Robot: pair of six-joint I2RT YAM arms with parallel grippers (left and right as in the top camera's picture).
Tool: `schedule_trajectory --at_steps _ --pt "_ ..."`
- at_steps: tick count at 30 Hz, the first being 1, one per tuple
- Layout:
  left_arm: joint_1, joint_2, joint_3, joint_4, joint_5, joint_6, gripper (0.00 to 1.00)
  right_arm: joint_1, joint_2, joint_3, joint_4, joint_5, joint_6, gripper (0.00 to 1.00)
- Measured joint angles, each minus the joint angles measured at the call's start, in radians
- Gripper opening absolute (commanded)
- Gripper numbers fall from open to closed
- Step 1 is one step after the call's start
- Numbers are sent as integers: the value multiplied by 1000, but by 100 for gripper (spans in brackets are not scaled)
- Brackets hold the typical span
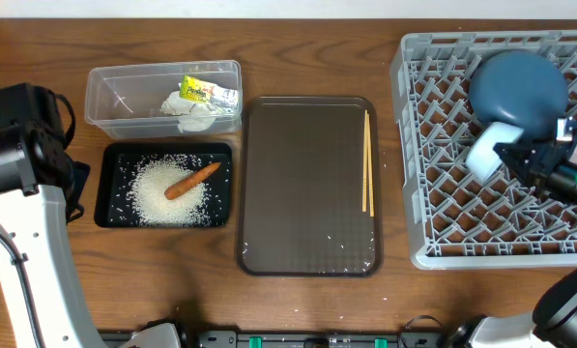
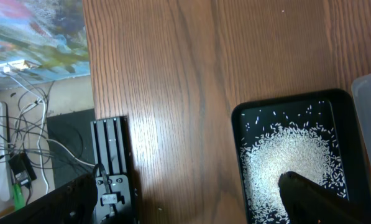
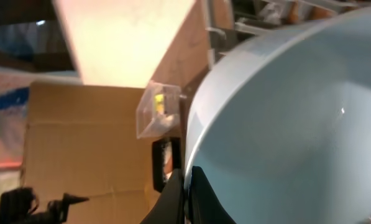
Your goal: Sort waste into correct bins and load items into the dishwasher rack
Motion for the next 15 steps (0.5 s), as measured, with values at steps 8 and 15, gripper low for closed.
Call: schedule_trajectory --at_steps 8,15 --pt "0 0 0 0 0 0 95 -7 -130 -2 -32 269 129 58" --pt "0 0 0 0 0 0 95 -7 -309 -3 -65 503 248 93"
